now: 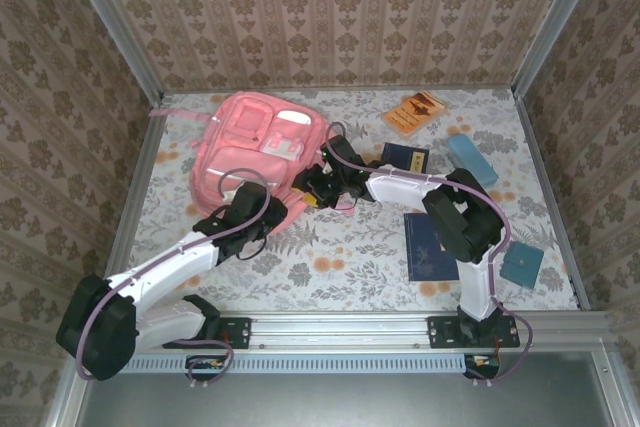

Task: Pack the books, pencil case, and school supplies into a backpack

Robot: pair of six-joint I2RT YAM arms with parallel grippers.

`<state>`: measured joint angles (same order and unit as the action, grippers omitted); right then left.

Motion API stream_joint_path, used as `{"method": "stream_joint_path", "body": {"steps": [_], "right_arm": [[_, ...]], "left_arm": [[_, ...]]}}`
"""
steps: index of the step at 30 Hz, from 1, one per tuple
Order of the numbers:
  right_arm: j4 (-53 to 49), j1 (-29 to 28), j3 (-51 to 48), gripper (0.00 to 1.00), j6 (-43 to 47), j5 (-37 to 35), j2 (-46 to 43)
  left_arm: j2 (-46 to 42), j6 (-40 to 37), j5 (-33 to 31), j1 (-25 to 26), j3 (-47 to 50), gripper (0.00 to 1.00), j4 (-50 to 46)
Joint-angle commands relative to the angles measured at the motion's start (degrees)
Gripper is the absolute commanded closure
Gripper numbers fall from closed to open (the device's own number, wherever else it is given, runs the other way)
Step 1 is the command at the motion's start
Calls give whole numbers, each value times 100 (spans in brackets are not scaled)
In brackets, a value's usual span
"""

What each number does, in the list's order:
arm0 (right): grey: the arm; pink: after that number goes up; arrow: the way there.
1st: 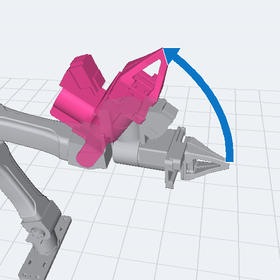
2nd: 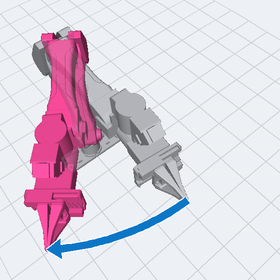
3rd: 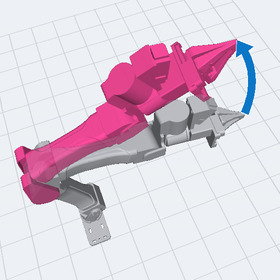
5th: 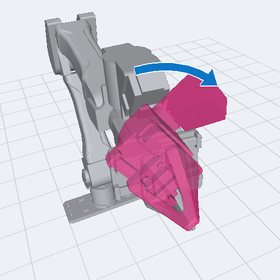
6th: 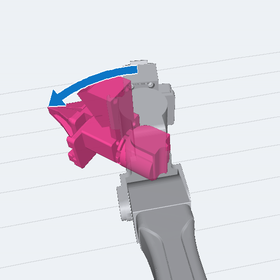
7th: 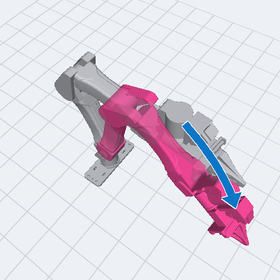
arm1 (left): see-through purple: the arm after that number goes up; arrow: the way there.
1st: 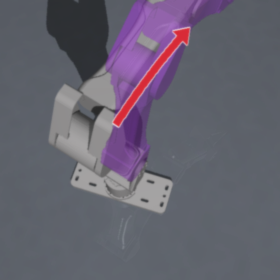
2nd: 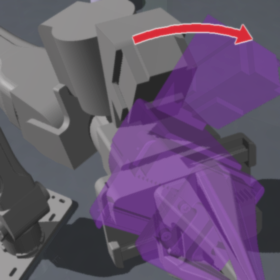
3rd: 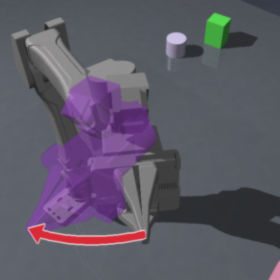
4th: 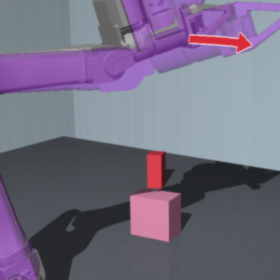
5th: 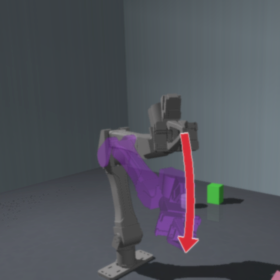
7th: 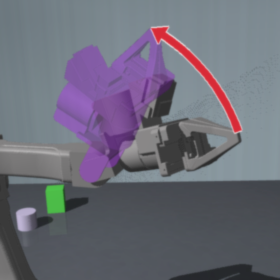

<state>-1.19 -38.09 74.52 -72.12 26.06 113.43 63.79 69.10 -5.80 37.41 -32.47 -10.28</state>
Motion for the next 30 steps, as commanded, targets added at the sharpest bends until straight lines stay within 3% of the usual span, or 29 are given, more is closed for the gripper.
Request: {"method": "stream_joint_path", "body": {"steps": [1,14,19,23,30], "right_arm": [[-290,-6,-54,55,-230,-141,82],[111,3,196,69,-413,70,399],[577,29,215,92,-402,200,370],[1148,56,134,100,-217,293,88],[1808,73,1,100,-110,593,-320]], "left_arm": [[20,149,20,-35,118,60,59],[-14,121,94,-36,152,61,107],[-46,106,215,-40,215,60,193],[-205,-124,273,-41,215,58,198],[-630,-626,281,-158,45,53,-40]]}}
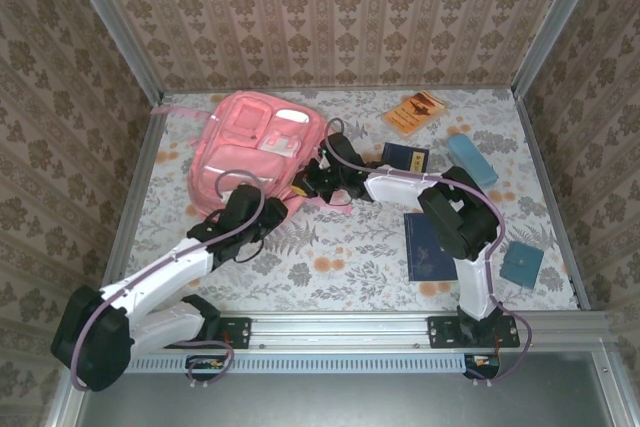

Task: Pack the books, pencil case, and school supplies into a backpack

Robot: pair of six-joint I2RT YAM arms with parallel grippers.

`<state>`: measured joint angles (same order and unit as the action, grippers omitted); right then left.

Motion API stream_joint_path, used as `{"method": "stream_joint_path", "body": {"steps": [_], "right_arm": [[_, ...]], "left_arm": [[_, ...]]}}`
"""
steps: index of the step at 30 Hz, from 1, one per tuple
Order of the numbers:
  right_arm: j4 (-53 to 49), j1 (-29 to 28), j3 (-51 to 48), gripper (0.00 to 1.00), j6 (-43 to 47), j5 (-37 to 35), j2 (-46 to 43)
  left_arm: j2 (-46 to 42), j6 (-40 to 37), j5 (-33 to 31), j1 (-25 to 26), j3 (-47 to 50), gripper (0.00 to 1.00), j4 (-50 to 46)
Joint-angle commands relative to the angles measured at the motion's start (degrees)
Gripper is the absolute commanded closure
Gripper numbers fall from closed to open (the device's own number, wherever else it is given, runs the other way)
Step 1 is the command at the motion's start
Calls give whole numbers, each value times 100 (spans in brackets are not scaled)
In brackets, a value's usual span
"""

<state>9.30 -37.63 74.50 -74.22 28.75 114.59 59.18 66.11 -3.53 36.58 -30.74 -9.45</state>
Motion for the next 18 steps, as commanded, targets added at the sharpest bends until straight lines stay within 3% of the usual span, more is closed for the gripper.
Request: {"method": "stream_joint_path", "body": {"steps": [1,12,18], "right_arm": [[824,27,-5,100,100,370,-471],[951,19,-1,100,223,579,-682],[951,19,-4,100,196,596,-678]], "left_arm": [[-201,-389,54,-110,-183,52,-195],[18,-757,222,-579,-843,50,-390],[334,-767,190,-634,-1039,61,-514]]}}
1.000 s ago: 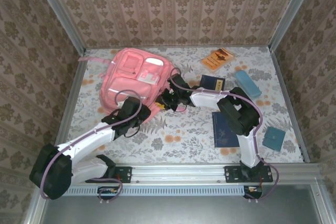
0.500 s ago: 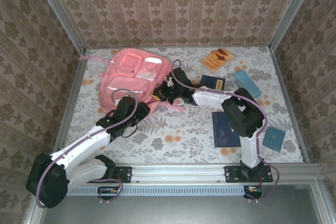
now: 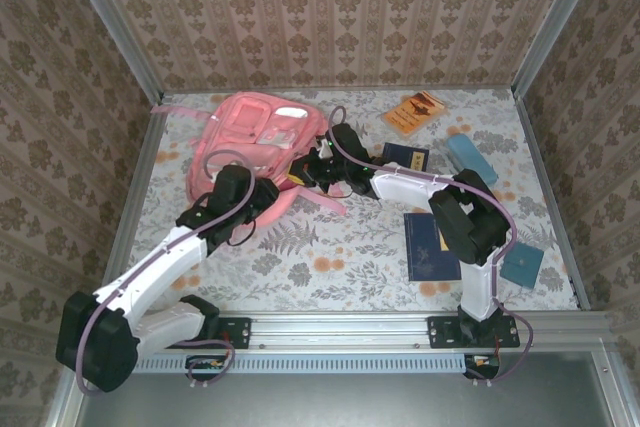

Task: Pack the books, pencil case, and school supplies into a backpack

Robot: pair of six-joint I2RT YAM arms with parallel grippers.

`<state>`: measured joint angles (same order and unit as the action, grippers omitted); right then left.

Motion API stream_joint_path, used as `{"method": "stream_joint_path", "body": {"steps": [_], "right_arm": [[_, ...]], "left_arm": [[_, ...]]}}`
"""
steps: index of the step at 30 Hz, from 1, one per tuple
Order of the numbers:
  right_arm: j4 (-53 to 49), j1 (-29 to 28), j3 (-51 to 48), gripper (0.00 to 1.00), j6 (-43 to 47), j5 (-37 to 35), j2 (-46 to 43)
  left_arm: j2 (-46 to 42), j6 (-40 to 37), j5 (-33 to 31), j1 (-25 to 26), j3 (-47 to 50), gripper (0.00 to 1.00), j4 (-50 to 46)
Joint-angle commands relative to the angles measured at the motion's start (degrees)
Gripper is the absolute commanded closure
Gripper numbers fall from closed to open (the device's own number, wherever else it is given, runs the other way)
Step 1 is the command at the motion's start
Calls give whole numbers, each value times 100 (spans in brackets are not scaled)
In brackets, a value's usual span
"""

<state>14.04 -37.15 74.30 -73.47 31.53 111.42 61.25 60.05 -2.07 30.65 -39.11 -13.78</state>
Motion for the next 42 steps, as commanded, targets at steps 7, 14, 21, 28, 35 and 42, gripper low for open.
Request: {"method": "stream_joint_path", "body": {"steps": [7,14,21,28,35,42], "right_arm": [[494,-46,48,100,140,385,-323],[431,-73,49,100,146,372,-305],[206,-48,112,100,210,213,-289],[-86,131,192,100,139,-99,-269],[-104,319,51,100,-161,-315,-303],[-282,512,68,100,-386,-467,-274]], "left_arm": [[259,-352,53,-51,-322,71,-139],[422,-441,226,-51,-357,83,-71],[313,-418,172,-51,-205,92,-199],[-26,-349,93,-50,139,98,-300],[-396,-369,215,-51,451,100,-102],[-573,-666,423,-51,593,100,150]]}}
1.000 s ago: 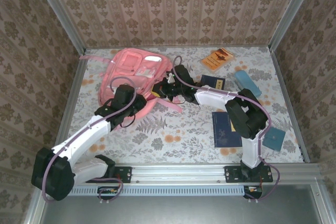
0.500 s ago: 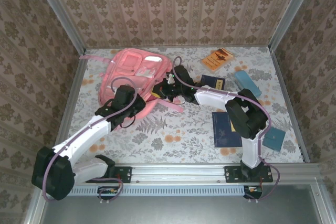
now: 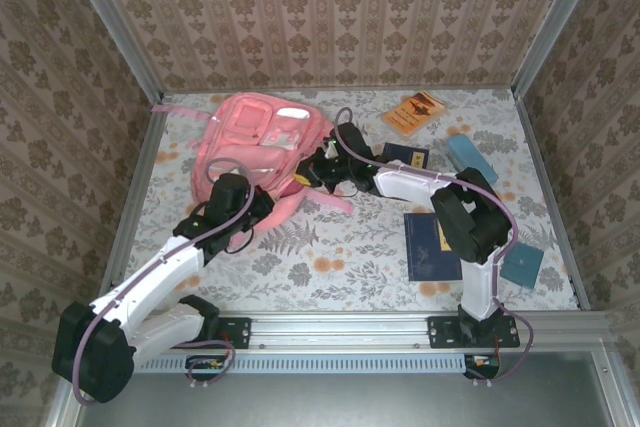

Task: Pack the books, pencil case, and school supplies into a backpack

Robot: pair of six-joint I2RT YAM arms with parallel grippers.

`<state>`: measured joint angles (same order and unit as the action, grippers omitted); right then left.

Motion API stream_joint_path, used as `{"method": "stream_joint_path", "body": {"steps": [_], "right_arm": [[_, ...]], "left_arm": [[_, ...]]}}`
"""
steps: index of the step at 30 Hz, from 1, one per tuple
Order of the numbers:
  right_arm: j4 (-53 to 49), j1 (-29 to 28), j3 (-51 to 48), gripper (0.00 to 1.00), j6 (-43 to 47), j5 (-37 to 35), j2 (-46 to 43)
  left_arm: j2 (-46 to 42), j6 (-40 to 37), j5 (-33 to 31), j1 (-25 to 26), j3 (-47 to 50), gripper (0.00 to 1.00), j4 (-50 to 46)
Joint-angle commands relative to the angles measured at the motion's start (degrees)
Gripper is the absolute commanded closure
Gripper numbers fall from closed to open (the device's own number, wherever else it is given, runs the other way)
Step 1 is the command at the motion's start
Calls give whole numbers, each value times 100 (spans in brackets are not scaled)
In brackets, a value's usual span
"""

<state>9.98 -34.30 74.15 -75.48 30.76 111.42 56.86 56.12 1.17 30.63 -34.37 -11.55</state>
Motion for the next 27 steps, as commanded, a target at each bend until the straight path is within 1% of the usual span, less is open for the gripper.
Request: {"method": "stream_joint_path", "body": {"steps": [1,4,7,15,17,22,23,24,25,26,27], "right_arm": [[141,247,84,100,-210,-403,-273],[138,292,91,100,-247,-421,-239],[71,352,59,100,-207,-450,-227],[-426,750,-396,100,294,-736,-612],[-437,889,-549,100,345,-725,-685],[-622,1021,-666,100,574,-651,-758],[-764,1013,-649,96,699,-635,-798],[-923,997,-643,86,794,-649,-852],[-1117,964,-654,69,913,-698,-937],[-1335,924,-690,56,1023,-786,-1059],[-1541,881,-715,50,1109,-881,-1155]], "left_arm": [[-156,-310,119,-48,139,100,-35],[-210,-438,113,-49,169,100,-22],[-253,-537,-36,-49,177,100,-113],[-289,-819,-977,-57,44,100,-927],[-279,-856,-1080,-62,60,100,-980],[-219,-1019,-983,-66,80,100,-742],[-209,-1121,-873,-66,79,100,-601],[-196,-1235,-690,-66,80,100,-456],[-174,-1354,-499,-63,50,100,-297],[-163,-1465,-337,-51,15,100,-178],[-146,-1563,-223,-36,-20,100,-88]]}}
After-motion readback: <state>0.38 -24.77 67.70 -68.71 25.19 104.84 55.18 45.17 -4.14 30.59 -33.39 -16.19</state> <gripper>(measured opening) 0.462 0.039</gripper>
